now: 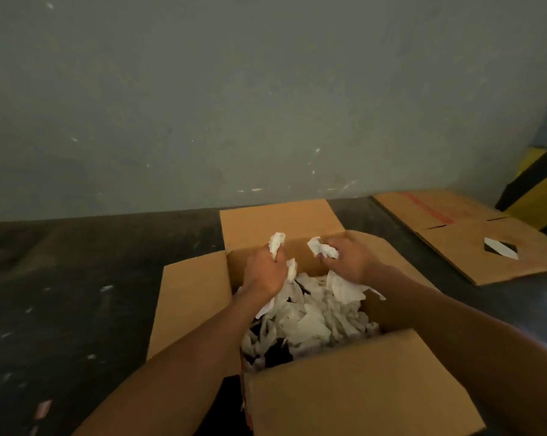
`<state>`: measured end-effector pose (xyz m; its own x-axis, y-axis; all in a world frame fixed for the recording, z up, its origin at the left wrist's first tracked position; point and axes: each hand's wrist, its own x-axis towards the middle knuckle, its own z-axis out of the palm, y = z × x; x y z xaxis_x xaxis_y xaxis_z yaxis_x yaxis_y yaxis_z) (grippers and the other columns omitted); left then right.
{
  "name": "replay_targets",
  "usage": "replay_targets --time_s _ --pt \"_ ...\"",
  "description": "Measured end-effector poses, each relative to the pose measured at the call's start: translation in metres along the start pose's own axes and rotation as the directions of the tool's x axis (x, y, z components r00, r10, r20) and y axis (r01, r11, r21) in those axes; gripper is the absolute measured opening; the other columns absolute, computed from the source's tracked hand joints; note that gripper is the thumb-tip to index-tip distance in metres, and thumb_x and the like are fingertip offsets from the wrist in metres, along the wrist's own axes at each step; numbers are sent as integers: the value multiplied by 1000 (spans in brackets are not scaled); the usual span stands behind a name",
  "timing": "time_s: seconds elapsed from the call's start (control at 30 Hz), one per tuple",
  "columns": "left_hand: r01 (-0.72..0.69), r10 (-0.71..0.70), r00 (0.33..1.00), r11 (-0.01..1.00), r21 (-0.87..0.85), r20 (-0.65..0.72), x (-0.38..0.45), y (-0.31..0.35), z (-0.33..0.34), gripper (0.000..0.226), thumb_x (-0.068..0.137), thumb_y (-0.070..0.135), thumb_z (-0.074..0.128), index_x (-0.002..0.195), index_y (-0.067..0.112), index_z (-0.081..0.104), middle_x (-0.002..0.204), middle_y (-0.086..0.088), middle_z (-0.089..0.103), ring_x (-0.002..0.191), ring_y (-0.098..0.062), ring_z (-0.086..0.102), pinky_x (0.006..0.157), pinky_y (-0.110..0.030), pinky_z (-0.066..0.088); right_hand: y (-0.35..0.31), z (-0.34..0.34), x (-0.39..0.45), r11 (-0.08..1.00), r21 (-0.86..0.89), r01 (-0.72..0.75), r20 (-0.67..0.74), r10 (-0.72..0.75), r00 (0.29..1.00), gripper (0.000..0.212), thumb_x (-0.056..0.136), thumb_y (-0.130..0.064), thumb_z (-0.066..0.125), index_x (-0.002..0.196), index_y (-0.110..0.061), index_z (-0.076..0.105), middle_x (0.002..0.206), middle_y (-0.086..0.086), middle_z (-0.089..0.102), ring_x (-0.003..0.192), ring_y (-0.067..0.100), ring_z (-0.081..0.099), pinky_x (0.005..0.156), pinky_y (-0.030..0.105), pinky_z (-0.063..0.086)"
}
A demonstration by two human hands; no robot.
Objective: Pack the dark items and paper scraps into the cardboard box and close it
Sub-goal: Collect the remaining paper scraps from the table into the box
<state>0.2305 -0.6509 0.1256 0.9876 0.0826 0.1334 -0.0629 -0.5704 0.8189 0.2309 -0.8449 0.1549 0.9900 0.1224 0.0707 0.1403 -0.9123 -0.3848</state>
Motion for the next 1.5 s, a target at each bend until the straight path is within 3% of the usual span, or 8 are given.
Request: replay_targets --time_s 0.2,0.27,0.4,0.53,0.67,0.97,1.33,1.5 --pt "126 -146 983 979 162 115 16 -17 40 44 97 49 40 99 12 64 94 -9 68 93 -31 63 76 -36 49 38 28 47 989 -76 130 204 -112 973 48 93 -41 54 135 -18 51 140 11 51 125 30 48 103 40 40" --pt "116 -171 964 960 255 204 17 -18 46 38 96 48 44 111 17 61 114 -11 66 103 -29 59 86 -37 48 49 37 54 986 -88 139 255 -113 960 52 93 -42 54 141 -22 44 146 11 39 131 32 41 107 38 36" --pt "101 -308 886 858 503 347 11 -14 49 79 85 70 48 150 31 24 158 -11 18 142 -38 20 110 -50 25 64 44 60 989 -100 113 321 -75 944 64 83 -59 58 140 -40 36 151 10 20 136 42 27 110 49 30" --pt "-29 -258 911 738 674 322 8 -24 55 105 70 89 40 152 41 -6 161 0 -14 146 -40 -13 111 -66 2 72 46 59 991 -95 90 299 -58 953 69 82 -76 38 143 -50 21 159 2 2 143 41 8 111 60 23" --pt "-225 -205 875 629 744 438 9 -46 67 119 60 98 32 147 40 -26 158 3 -31 143 -35 -29 111 -66 -10 79 69 55 950 -247 189 350 -95 932 64 87 -74 15 146 -53 -2 160 -3 -18 146 31 -16 111 67 10" --pt "-196 -332 793 655 730 511 10 -86 106 128 58 98 34 149 30 -25 160 2 -24 146 -33 -22 113 -62 -11 103 127 64 909 -333 252 629 15 777 72 85 -77 6 144 -46 -22 157 -2 -28 145 24 -24 113 62 -4" --pt "-167 -329 808 668 725 489 10 -93 110 125 57 99 31 149 35 -23 161 6 -19 148 -32 -17 112 -63 -13 110 146 73 900 -338 276 689 37 723 72 87 -73 7 144 -42 -26 157 -4 -29 144 21 -26 114 58 -7" --pt "-184 -323 817 638 747 477 7 -74 97 126 58 99 28 146 30 -30 157 1 -31 143 -39 -26 107 -68 -16 97 116 72 912 -332 240 655 40 755 74 88 -74 19 146 -46 -17 155 1 -33 143 35 -26 112 65 -2"
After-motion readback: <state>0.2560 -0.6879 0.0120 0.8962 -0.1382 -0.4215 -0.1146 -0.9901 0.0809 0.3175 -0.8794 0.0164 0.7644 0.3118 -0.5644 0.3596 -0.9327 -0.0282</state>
